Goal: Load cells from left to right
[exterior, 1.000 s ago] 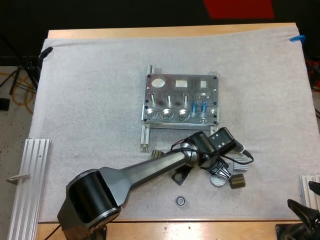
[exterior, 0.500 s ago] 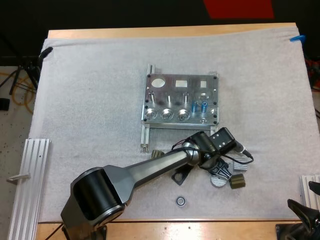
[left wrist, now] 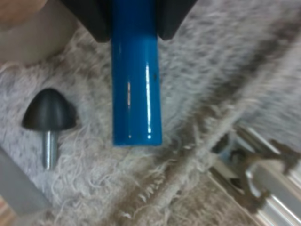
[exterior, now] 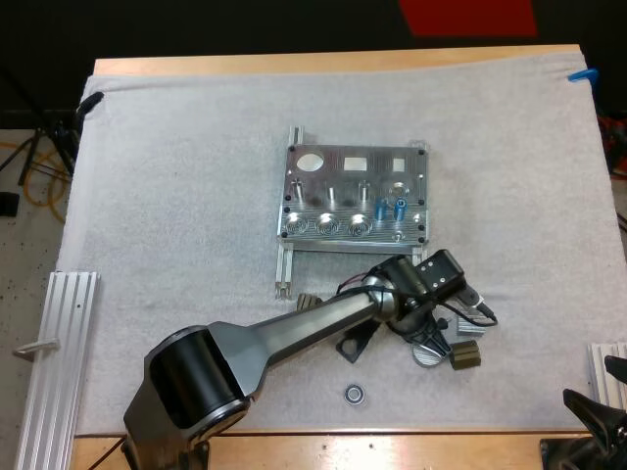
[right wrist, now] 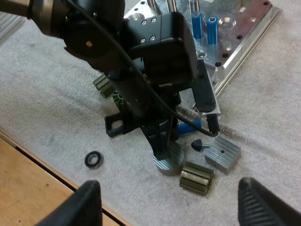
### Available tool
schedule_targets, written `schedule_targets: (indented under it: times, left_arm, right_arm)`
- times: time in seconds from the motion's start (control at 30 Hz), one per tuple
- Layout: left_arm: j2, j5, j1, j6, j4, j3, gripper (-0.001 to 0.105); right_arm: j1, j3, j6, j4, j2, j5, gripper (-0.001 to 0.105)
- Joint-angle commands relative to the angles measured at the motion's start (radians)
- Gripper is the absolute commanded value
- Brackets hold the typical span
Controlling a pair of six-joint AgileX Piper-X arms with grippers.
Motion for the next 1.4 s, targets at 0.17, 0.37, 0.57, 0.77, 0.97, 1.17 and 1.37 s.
schedule_targets:
  times: [0.17, 0.37, 0.57, 0.77, 0.97, 1.17, 1.37]
  left_arm:
    - [-0.030, -0.122, -0.001, 0.157, 0.101, -0.083, 0.000]
    - [-0.174, -0.177, -0.001, 0.261, 0.101, -0.083, 0.000]
    - [-0.320, -0.182, -0.001, 0.321, 0.093, -0.083, 0.000]
    - [-0.450, -0.182, -0.001, 0.387, 0.127, -0.083, 0.000]
    - [-0.577, -0.182, -0.007, 0.455, 0.192, -0.083, 0.000]
    - [-0.686, -0.182, -0.007, 0.514, 0.255, -0.063, 0.000]
    - [-0.807, -0.182, -0.007, 0.528, 0.298, 0.028, 0.000]
  right_arm:
    - [-0.001, 0.000, 0.000, 0.010, -0.001, -0.005, 0.060]
    - [-0.001, 0.000, 0.000, -0.003, -0.001, -0.001, 0.060]
    - [-0.001, 0.000, 0.004, -0.015, -0.001, -0.001, 0.060]
    - [-0.001, 0.000, 0.073, -0.031, -0.001, -0.001, 0.060]
    - [-0.001, 0.000, 0.089, -0.045, 0.057, -0.015, 0.060]
    - [-0.001, 0.000, 0.089, -0.106, 0.195, -0.103, 0.060]
    - [-0.001, 0.000, 0.071, -0.271, 0.316, -0.211, 0.060]
